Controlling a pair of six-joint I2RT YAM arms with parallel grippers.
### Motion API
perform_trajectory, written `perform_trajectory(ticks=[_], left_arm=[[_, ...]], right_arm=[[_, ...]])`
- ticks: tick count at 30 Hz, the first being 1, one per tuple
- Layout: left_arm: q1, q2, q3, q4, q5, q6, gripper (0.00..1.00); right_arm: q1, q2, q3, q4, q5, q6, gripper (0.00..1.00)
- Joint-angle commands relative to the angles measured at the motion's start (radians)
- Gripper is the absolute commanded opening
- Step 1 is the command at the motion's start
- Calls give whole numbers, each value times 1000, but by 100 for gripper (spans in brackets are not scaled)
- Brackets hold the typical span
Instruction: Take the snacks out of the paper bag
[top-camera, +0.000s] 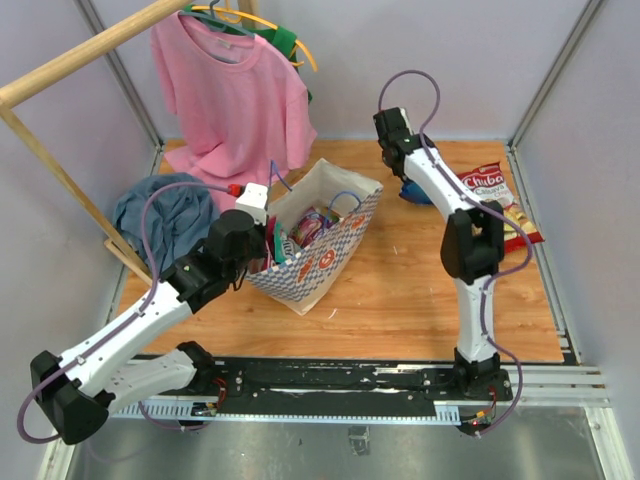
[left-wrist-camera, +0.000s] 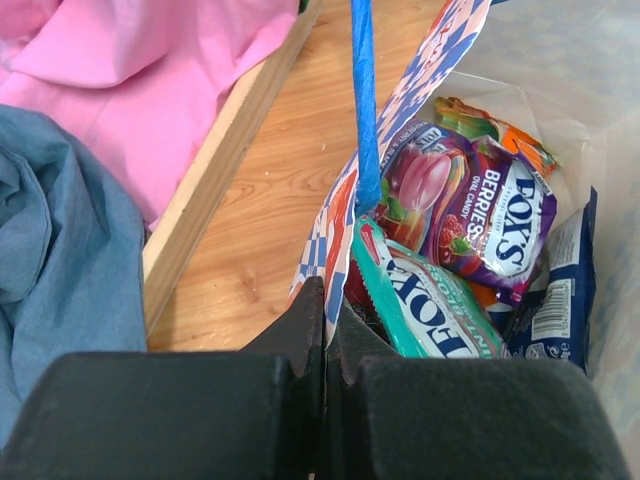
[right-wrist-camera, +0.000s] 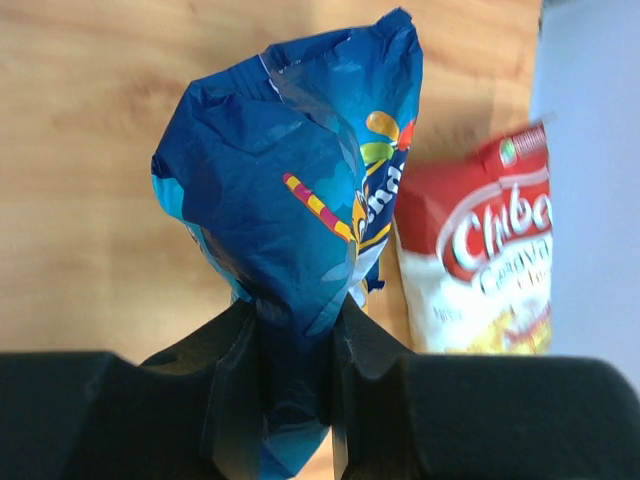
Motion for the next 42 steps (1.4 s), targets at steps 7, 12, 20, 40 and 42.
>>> perform_trajectory(ticks=[7,12,20,40,42], left_arm=[[6,-15,73,-78,55,-2,1],[6,-34,69,-51,47,22,1],[5,-60,99,4,107,88,1],[66,55,345,306,-345,596,1],[66,35,324,302,-314,570,0]], right_arm=[[-25,291,352,-58,-77,-76,20],[-40,208,283,-38,-150,-42,73],[-80,-113,186,-35,-509,60,96],[91,-740,-30,48,-743,107,99],[186,-780,-72,49,-700,74,99]])
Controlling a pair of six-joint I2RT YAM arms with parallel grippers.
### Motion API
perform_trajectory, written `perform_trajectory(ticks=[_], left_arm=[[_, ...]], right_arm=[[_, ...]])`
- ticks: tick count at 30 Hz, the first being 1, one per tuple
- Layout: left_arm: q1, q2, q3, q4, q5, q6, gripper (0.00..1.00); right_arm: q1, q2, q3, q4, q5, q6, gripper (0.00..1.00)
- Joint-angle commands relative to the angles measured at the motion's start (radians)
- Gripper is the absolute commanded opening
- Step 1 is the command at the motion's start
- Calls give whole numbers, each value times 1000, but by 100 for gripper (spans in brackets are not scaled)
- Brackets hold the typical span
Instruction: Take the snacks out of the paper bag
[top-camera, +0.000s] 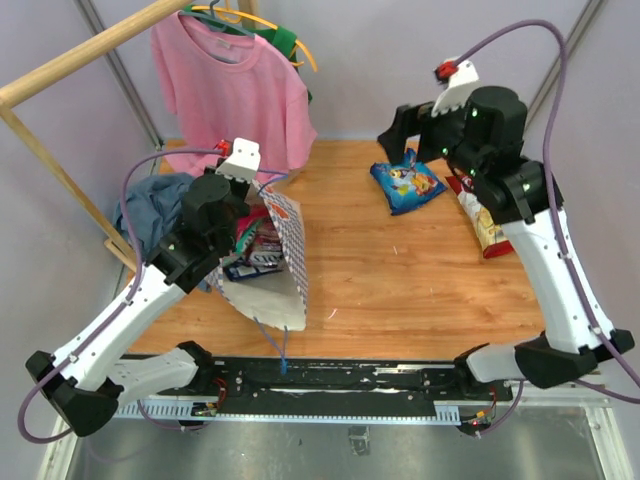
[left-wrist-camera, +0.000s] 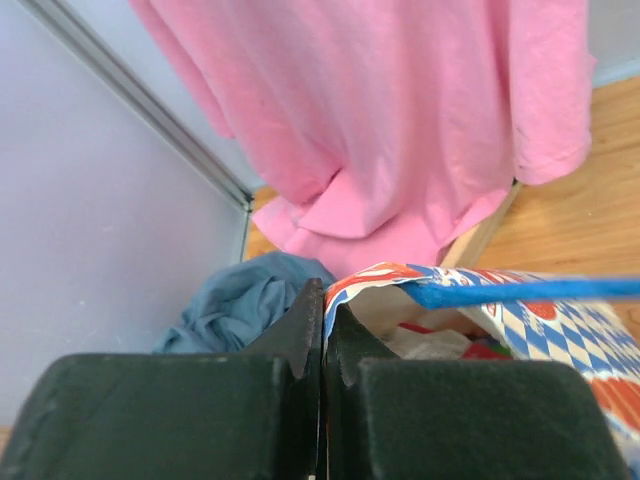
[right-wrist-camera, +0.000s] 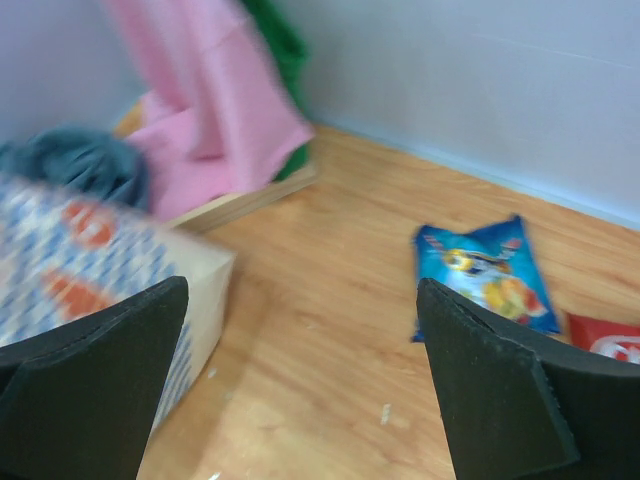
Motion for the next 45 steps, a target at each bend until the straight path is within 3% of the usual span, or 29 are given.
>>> perform_trajectory(ticks=[1,6,11,15,20,29,37,45], left_arm=[[12,-64,26,174,-25,53,1],[12,-148,-112,68,53,-85,1],[12,-164,-163,-41,95,-152,0],[12,-174,-182,-86,123,-236,1],[12,-270,-279,-76,184,-303,1],[12,-406,-354,-94,256,-326,1],[12,-313,-293,-124,226,-374,1],[12,-280,-264,-129,213,-390,1]], right_arm=[[200,-117,-78,7,2,-78,99],[357,-234,-318,108,-51,-32,100],[622,-251,-516,202,22,-94,99],[648,-223,-706,489,-104,127,98],[648,-143,-856,770,-59,366,96],[656,42,-768,828,-61,561,89],[739,193,-685,761,133,754,86],[865,322,-693,998,335,808,85]])
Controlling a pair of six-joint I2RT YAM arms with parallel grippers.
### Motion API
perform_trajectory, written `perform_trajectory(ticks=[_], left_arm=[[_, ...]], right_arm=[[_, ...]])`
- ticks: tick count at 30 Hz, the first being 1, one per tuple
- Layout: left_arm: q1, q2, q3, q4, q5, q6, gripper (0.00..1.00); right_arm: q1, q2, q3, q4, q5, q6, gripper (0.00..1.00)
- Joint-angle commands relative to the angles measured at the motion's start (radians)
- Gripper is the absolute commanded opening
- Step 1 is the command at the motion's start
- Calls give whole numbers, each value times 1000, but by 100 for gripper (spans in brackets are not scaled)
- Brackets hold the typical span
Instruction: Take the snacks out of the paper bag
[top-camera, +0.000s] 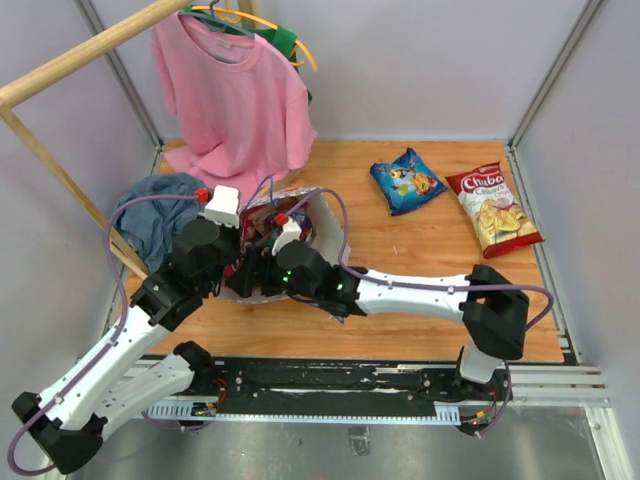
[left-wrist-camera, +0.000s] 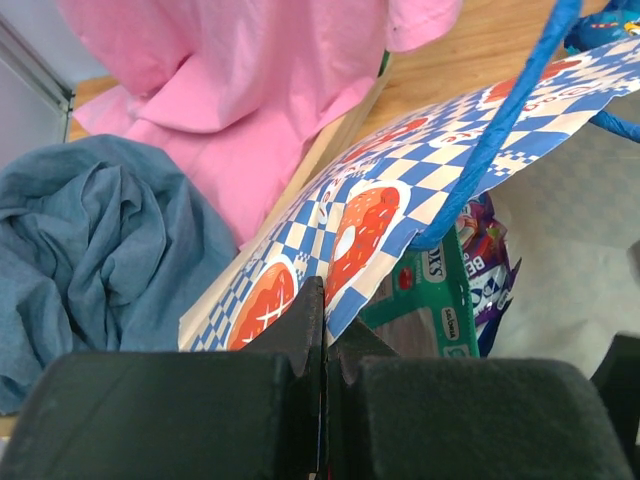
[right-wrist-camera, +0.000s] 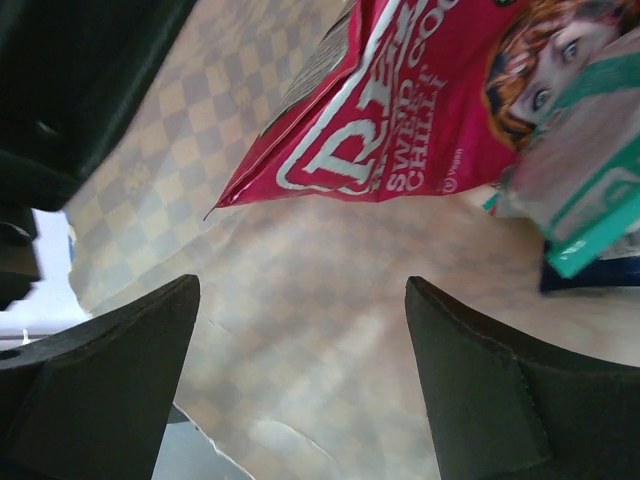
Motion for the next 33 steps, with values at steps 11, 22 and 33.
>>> perform_trajectory(ticks=[11,22,33], left_arm=[[0,-15,85,-65,-29,-38,1],[0,-26,100,-93,-15,-60,1],[0,-33,94,-99,-14,-61,1]], right_arm=[[121,170,33,336,321,119,74],[140,239,165,119,508,174,73],[104,212,108,124,489,170,5]])
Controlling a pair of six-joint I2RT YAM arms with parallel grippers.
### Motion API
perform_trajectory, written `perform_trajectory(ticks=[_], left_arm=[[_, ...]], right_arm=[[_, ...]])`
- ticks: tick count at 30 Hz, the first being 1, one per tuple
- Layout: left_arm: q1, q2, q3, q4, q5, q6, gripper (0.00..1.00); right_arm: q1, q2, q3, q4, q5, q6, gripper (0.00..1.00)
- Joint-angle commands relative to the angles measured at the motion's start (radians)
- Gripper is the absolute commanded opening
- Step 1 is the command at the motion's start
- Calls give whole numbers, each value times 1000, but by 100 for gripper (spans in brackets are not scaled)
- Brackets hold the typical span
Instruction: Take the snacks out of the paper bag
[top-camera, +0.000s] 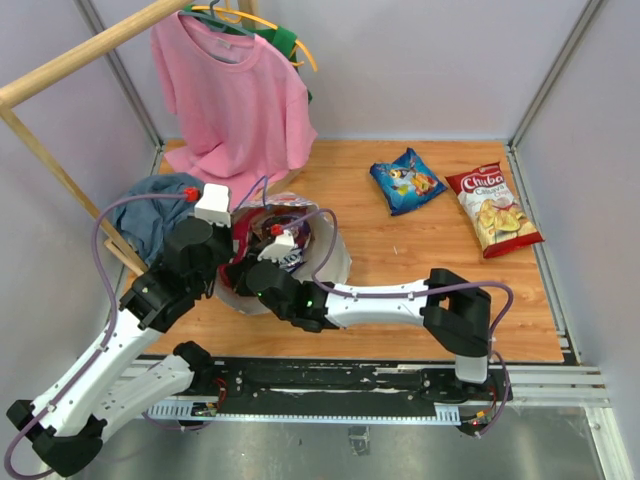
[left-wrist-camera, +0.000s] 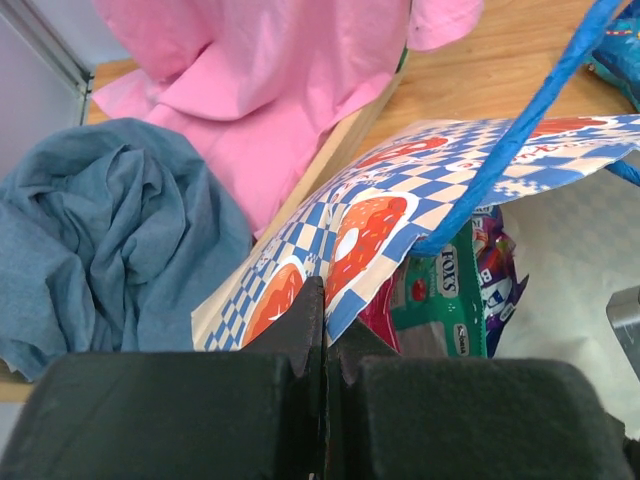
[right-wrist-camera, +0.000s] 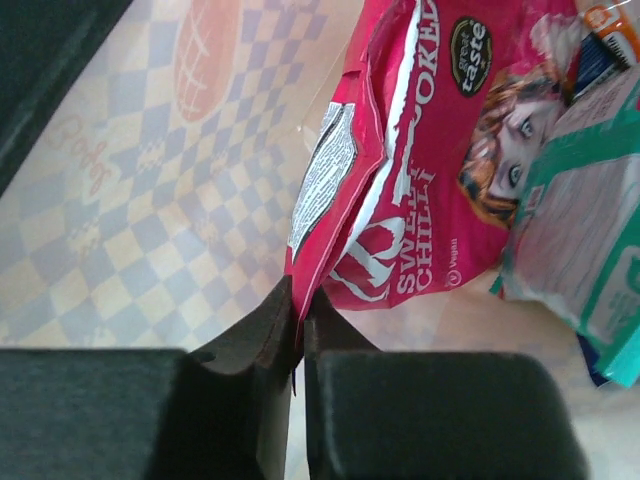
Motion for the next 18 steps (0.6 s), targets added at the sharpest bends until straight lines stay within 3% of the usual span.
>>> perform_trajectory(ticks=[1,7,18], left_arm=[[-4,-14,26,9,14,-17,1],[-4,-4,-5,27,-5,-5,1],[-4,69,-64,74,-94,-23,1]], right_arm=[[-37,-11,-35,-5,6,7,1],[-49,-92,-92,60,-87,-132,1],[-25,-318,-19,-21,-237,-433,1]])
